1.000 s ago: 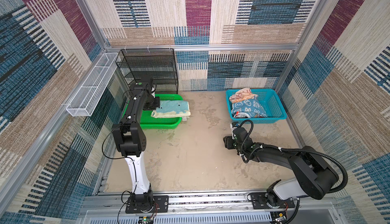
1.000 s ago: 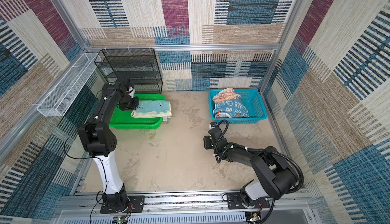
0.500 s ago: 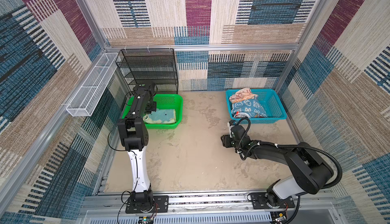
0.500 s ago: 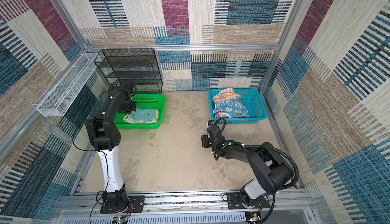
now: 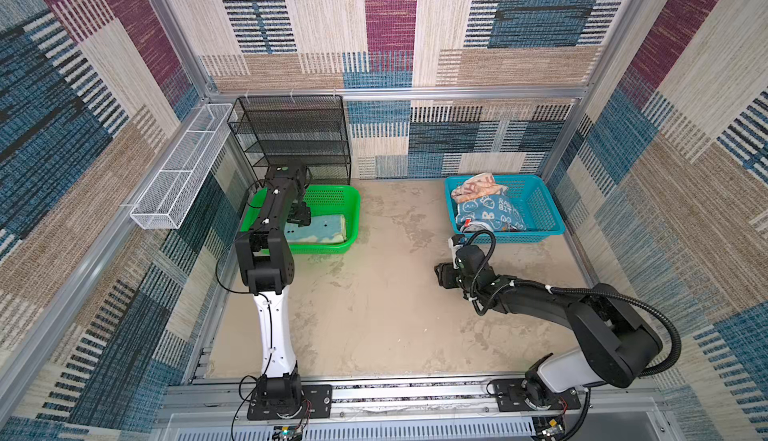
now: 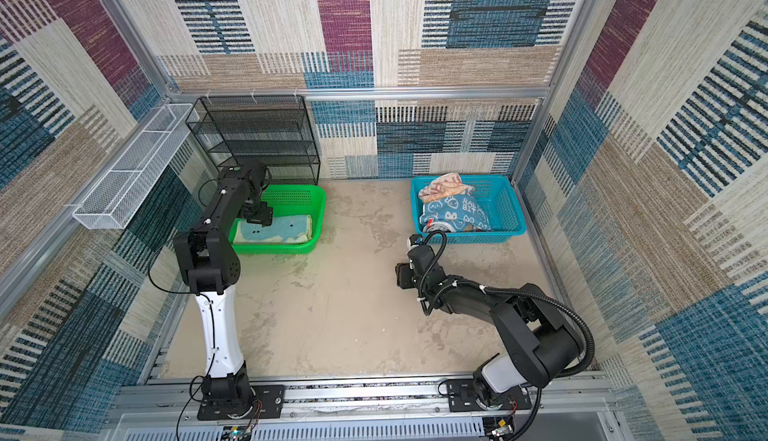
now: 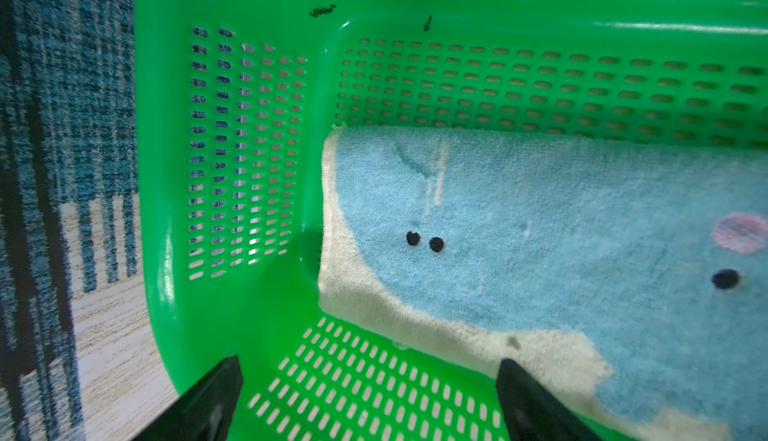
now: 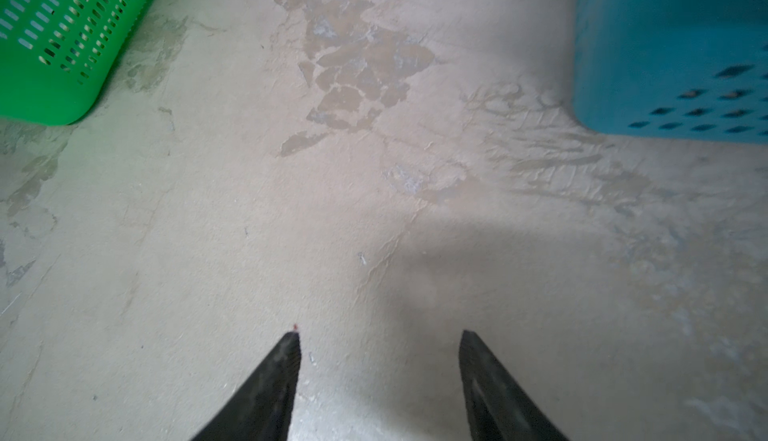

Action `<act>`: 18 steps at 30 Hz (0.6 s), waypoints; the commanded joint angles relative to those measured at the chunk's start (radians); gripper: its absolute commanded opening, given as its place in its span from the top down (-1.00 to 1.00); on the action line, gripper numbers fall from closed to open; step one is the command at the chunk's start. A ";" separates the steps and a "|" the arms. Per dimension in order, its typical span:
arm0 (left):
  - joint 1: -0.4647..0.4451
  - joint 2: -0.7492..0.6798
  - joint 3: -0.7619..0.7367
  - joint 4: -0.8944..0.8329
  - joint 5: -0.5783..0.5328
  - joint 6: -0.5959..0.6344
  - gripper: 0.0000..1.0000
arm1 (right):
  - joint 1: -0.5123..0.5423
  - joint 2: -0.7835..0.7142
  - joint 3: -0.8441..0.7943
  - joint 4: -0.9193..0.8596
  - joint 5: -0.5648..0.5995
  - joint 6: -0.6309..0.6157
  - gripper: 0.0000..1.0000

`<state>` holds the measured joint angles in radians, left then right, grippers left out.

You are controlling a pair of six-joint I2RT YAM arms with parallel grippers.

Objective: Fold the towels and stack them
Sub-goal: 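Lower the towel into the green basket and open the left gripper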

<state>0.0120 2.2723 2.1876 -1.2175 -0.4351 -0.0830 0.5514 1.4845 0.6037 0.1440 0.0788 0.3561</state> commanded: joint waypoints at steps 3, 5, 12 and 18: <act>-0.011 -0.075 -0.022 -0.003 0.051 -0.033 -0.99 | 0.002 -0.005 0.002 0.021 -0.013 -0.001 -0.28; -0.023 -0.117 -0.052 0.020 0.078 -0.040 -0.99 | 0.002 -0.005 0.001 0.020 -0.013 -0.003 -0.29; -0.101 -0.343 -0.290 0.173 0.205 -0.060 -0.99 | 0.002 -0.014 0.011 0.000 -0.005 -0.013 -0.30; -0.218 -0.604 -0.567 0.366 0.315 -0.054 -0.99 | 0.003 -0.021 0.029 -0.020 0.005 -0.022 -0.32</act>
<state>-0.1726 1.7454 1.6943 -0.9833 -0.2024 -0.1204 0.5522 1.4693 0.6216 0.1295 0.0792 0.3450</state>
